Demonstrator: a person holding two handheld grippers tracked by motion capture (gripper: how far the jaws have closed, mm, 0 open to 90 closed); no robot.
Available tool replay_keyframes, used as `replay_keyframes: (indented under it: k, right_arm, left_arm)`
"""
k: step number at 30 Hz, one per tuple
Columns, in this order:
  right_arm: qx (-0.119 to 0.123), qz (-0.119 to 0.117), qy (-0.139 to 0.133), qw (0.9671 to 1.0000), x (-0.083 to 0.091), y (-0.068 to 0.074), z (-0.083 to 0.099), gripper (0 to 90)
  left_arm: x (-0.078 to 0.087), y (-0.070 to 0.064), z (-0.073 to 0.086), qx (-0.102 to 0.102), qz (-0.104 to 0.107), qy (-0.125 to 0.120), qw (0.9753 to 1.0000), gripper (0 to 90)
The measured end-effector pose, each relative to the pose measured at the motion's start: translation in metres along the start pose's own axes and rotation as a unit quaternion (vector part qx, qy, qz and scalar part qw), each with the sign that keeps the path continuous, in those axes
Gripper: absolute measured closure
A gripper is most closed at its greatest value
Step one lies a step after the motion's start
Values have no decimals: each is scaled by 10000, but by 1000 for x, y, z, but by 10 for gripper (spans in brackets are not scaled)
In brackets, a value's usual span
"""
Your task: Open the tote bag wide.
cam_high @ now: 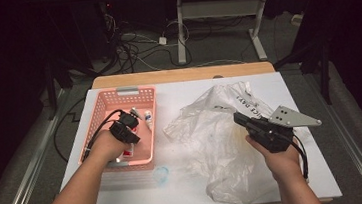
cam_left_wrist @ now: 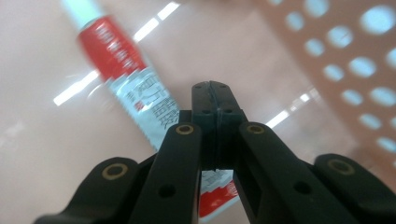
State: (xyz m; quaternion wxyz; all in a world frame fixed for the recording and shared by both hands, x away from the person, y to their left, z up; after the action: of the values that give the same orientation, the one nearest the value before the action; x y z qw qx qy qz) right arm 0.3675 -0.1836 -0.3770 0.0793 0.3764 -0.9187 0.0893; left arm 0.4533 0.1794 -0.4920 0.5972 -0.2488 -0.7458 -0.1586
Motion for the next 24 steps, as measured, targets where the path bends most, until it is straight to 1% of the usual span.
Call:
replay_keyframes:
  k: [1,2,4,5,6,8,9,10,12,14,19,21,22,24]
  right_arm:
    - [4,-2,0,10000,0,0,0,900]
    - [9,-3,0,10000,0,0,0,900]
    - [11,-2,-8,10000,0,0,0,900]
    - [12,-1,-8,10000,0,0,-1,900]
    - [17,2,-9,10000,0,0,-1,900]
    - [9,5,-5,10000,0,0,0,900]
    - [4,7,-3,10000,0,0,0,900]
    - [23,9,-12,10000,0,0,-1,900]
    - [16,15,-12,10000,0,-1,-1,900]
    - [2,20,-11,10000,1,-1,0,900]
    - [-2,29,-18,10000,1,-1,0,900]
    - [-7,28,-16,10000,1,-2,0,900]
    - [-11,31,-17,10000,2,-2,0,900]
    - [-13,32,-17,10000,2,-2,0,900]
  left_arm:
    - [2,2,1,43,23,-51,10000,882]
    - [5,4,2,81,51,-158,9998,881]
    - [15,8,-1,200,152,-536,9982,871]
    - [19,10,-3,284,195,-690,9970,818]
    - [22,12,-4,324,155,-823,9960,774]
    - [23,17,-7,411,14,-1027,9939,615]
    - [23,20,-9,481,-41,-1055,9933,537]
    - [21,22,-10,567,-70,-1052,9928,478]
    - [14,24,-11,653,-84,-953,9933,381]
    - [7,25,-13,691,-107,-835,9940,342]
    - [-8,23,-15,821,-204,-516,9951,343]
    - [-12,22,-14,826,-215,-363,9957,357]
    - [-13,22,-14,808,-246,-310,9959,361]
    - [-14,22,-13,845,-185,-301,9958,383]
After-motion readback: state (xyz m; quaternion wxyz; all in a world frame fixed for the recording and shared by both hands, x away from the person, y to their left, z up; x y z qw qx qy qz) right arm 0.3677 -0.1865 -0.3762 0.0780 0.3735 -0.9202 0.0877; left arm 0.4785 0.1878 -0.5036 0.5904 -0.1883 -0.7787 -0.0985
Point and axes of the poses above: each handheld gripper's, and its own axes: x roughly backward along the jaws, z roughly out of its underside, y roughly to its left, the point moved 6 cm from there along -x, roughly forward along the jaws, and after that the axes turned 6 degrees about x, right-handed, at the moved point
